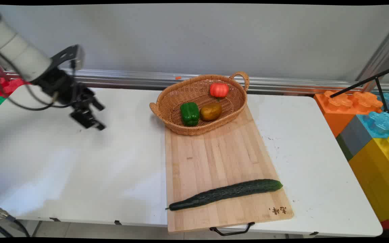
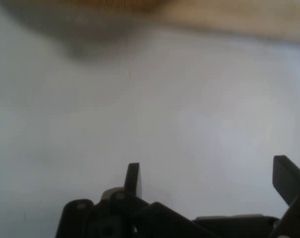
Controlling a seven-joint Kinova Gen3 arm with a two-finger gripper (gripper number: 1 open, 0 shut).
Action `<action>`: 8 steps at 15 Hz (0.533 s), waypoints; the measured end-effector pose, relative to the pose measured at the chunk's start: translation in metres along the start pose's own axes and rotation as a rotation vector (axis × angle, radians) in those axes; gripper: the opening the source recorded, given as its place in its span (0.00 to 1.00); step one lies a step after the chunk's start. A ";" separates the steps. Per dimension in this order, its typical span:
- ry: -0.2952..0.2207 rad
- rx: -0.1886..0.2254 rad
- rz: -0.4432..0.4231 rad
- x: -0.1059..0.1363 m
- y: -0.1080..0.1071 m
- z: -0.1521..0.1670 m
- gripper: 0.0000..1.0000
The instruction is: Pick up the potato from the vegetable basket
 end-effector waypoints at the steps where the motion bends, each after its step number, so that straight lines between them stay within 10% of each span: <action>1: 0.024 0.007 -0.005 0.016 0.003 0.003 1.00; 8: 0.138 0.073 -0.062 0.154 0.013 0.043 1.00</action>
